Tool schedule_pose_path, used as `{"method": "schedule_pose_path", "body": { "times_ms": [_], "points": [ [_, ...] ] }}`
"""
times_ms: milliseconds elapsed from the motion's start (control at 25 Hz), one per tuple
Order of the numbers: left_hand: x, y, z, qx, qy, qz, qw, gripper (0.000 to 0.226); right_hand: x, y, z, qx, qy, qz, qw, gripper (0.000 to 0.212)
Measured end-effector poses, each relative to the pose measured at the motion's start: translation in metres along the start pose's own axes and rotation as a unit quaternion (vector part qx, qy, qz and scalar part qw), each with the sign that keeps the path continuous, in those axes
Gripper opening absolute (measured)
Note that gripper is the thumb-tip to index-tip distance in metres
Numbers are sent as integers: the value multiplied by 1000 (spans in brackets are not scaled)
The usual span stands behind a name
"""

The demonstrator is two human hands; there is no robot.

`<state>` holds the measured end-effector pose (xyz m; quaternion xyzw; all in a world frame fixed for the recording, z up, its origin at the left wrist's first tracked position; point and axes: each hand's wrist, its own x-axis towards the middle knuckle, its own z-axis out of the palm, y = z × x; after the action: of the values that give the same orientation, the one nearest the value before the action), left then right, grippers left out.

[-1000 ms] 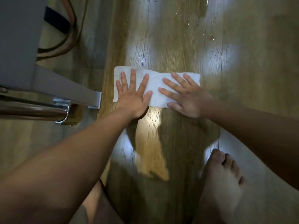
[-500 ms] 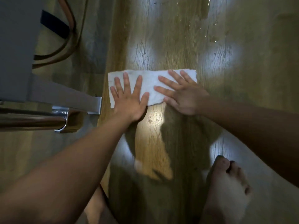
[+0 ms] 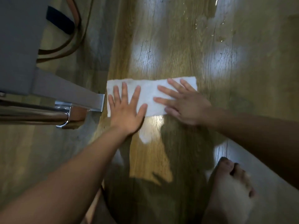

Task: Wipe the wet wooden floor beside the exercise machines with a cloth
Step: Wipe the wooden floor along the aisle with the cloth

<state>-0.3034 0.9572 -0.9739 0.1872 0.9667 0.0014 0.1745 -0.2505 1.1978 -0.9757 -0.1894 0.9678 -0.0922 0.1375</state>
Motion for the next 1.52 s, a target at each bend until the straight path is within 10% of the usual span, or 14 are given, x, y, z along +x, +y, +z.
{"method": "schedule_pose_path", "body": {
  "times_ms": [240,480,760,1080,1320,1520],
  "points": [
    [-31,32,5,-48,-26,-34,998,73,-10,-20,11,5,80,73,994,55],
    [-56,63,4,-140,-92,-42,985,69,-70,7,19,-15,30,-58,998,50],
    [7,100,0,-88,-34,-52,994,56,-29,35,5,-5,69,100,993,57],
    [-79,125,36,-75,-20,-31,997,69,-119,38,20,19,1,-15,1000,51],
    [37,144,-4,-49,-39,-20,998,69,-63,94,-5,-4,32,95,995,57],
    [-54,135,25,-52,-10,28,998,70,-125,28,27,18,52,96,994,52]
  ]
}}
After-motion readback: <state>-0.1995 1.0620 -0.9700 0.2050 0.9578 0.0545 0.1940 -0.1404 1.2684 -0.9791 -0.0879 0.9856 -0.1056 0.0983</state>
